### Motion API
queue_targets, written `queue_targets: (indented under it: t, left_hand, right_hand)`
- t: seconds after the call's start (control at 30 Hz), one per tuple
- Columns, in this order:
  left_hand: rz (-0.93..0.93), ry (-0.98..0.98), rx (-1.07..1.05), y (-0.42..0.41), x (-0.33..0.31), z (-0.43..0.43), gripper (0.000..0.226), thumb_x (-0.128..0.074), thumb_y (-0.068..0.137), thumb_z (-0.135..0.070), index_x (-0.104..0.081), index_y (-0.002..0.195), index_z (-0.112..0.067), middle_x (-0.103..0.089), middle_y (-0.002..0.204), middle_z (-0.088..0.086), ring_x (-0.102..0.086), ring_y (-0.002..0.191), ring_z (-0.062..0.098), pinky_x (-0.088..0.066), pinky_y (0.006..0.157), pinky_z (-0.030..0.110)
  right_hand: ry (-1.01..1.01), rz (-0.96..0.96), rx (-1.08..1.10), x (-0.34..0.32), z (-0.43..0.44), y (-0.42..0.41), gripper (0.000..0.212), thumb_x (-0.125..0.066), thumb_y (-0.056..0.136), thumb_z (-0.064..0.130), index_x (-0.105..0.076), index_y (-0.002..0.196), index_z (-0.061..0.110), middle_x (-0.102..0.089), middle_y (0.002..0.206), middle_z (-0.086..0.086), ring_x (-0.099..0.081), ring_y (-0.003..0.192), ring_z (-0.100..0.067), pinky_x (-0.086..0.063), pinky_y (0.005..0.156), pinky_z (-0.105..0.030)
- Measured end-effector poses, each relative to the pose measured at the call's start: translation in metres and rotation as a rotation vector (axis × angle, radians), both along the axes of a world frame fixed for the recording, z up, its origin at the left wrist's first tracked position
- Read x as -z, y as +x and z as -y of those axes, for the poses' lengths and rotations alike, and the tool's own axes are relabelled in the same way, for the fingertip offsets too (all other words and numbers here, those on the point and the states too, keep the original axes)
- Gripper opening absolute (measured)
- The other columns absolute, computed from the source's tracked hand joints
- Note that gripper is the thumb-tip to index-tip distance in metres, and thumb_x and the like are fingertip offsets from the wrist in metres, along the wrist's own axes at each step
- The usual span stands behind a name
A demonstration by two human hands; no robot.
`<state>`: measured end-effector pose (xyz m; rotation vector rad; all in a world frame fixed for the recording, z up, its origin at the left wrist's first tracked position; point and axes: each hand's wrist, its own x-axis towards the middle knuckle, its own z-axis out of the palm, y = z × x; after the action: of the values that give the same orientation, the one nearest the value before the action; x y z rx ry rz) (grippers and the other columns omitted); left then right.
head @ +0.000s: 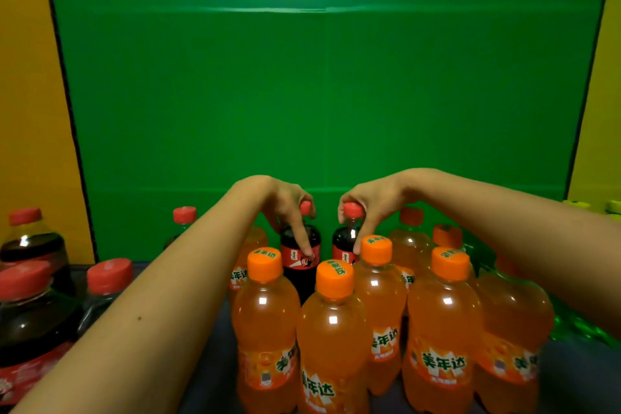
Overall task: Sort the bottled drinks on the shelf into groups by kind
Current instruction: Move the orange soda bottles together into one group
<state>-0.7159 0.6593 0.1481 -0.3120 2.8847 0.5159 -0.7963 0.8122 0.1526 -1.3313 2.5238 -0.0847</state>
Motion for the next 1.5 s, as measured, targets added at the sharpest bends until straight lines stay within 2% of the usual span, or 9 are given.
queue_targets:
  t: [0.23, 0.33, 0.43, 0.6, 0.73, 0.93, 1.17, 1.4, 1.5]
  left_hand:
    - [-0.031, -0.049, 0.067, -0.002, 0.002, 0.002, 0.058, -0.085, 0.061, -0.020, -0.056, 0.111, -0.011, -0.056, 0.095, -0.004, -0.056, 0.092, 0.019, -0.052, 0.077, 0.028]
    - [-0.077, -0.068, 0.084, 0.003, -0.001, -0.002, 0.058, -0.086, 0.059, -0.023, -0.056, 0.106, -0.008, -0.058, 0.088, -0.003, -0.056, 0.081, 0.015, -0.051, 0.071, 0.028]
    - [-0.217, -0.031, 0.086, 0.014, -0.012, -0.004, 0.052, -0.088, 0.055, -0.024, -0.055, 0.093, -0.010, -0.058, 0.082, -0.002, -0.055, 0.072, 0.014, -0.047, 0.061, 0.025]
    - [-0.585, 0.241, 0.060, 0.046, -0.036, -0.002, 0.041, -0.085, 0.058, -0.015, -0.057, 0.087, -0.013, -0.061, 0.079, 0.002, -0.056, 0.066, 0.010, -0.048, 0.055, 0.018]
    - [-0.847, 0.484, 0.000, 0.070, -0.053, -0.002, 0.045, -0.086, 0.055, -0.017, -0.059, 0.091, -0.022, -0.067, 0.088, -0.001, -0.063, 0.083, 0.013, -0.051, 0.068, 0.025]
    - [-1.148, 0.595, -0.128, 0.112, -0.078, 0.009, 0.040, -0.079, 0.052, -0.026, -0.060, 0.087, -0.027, -0.066, 0.094, 0.006, -0.064, 0.081, 0.014, -0.052, 0.074, 0.032]
    - [-1.190, 0.466, -0.183, 0.165, -0.091, 0.059, 0.035, -0.077, 0.071, -0.018, -0.058, 0.101, -0.020, -0.065, 0.090, 0.001, -0.064, 0.079, 0.009, -0.054, 0.071, 0.028]
    - [-1.055, 0.352, -0.182, 0.194, -0.083, 0.113, 0.038, -0.074, 0.074, -0.017, -0.055, 0.107, -0.014, -0.061, 0.084, 0.001, -0.060, 0.072, 0.007, -0.048, 0.048, 0.011]
    - [-0.998, 0.326, -0.186, 0.195, -0.074, 0.138, 0.041, -0.075, 0.073, -0.020, -0.056, 0.108, -0.015, -0.062, 0.092, 0.007, -0.061, 0.078, 0.012, -0.051, 0.063, 0.021]
  right_hand:
    - [-0.001, -0.076, -0.076, 0.003, 0.006, 0.000, 0.040, -0.078, 0.073, 0.017, -0.049, 0.100, 0.018, -0.047, 0.084, 0.007, -0.045, 0.068, -0.007, -0.041, 0.057, -0.014]
    - [-0.007, -0.172, -0.109, -0.001, 0.007, 0.009, 0.041, -0.079, 0.070, 0.027, -0.052, 0.100, 0.021, -0.051, 0.082, 0.011, -0.048, 0.068, -0.005, -0.038, 0.052, -0.008]
    - [-0.059, -0.219, -0.082, -0.012, 0.002, 0.016, 0.050, -0.082, 0.064, 0.034, -0.055, 0.102, 0.019, -0.057, 0.092, 0.003, -0.052, 0.079, -0.014, -0.041, 0.059, -0.017]
    - [-0.340, -0.150, -0.027, -0.044, -0.020, 0.031, 0.059, -0.086, 0.052, 0.032, -0.061, 0.094, 0.000, -0.062, 0.085, -0.006, -0.055, 0.078, -0.018, -0.043, 0.068, -0.031]
    - [-0.662, 0.027, -0.021, -0.062, -0.027, 0.049, 0.025, -0.079, 0.067, 0.021, -0.065, 0.087, 0.014, -0.065, 0.084, -0.002, -0.059, 0.077, -0.009, -0.047, 0.067, -0.025]
    - [-1.046, 0.167, -0.066, -0.081, 0.000, 0.084, 0.022, -0.074, 0.074, 0.023, -0.057, 0.089, 0.025, -0.062, 0.076, 0.009, -0.059, 0.066, 0.003, -0.044, 0.051, -0.013]
    - [-1.220, 0.186, -0.134, -0.084, 0.061, 0.119, 0.044, -0.081, 0.060, 0.035, -0.058, 0.096, 0.026, -0.065, 0.104, -0.012, -0.066, 0.097, -0.021, -0.053, 0.063, -0.025]
    - [-1.174, 0.170, -0.116, -0.071, 0.133, 0.146, 0.060, -0.081, 0.052, 0.046, -0.060, 0.104, 0.027, -0.058, 0.090, 0.001, -0.063, 0.096, -0.022, -0.055, 0.072, -0.032]
    - [-1.105, 0.127, -0.085, -0.054, 0.155, 0.154, 0.074, -0.081, 0.053, 0.048, -0.056, 0.119, 0.028, -0.059, 0.099, -0.002, -0.060, 0.098, -0.022, -0.053, 0.080, -0.035]
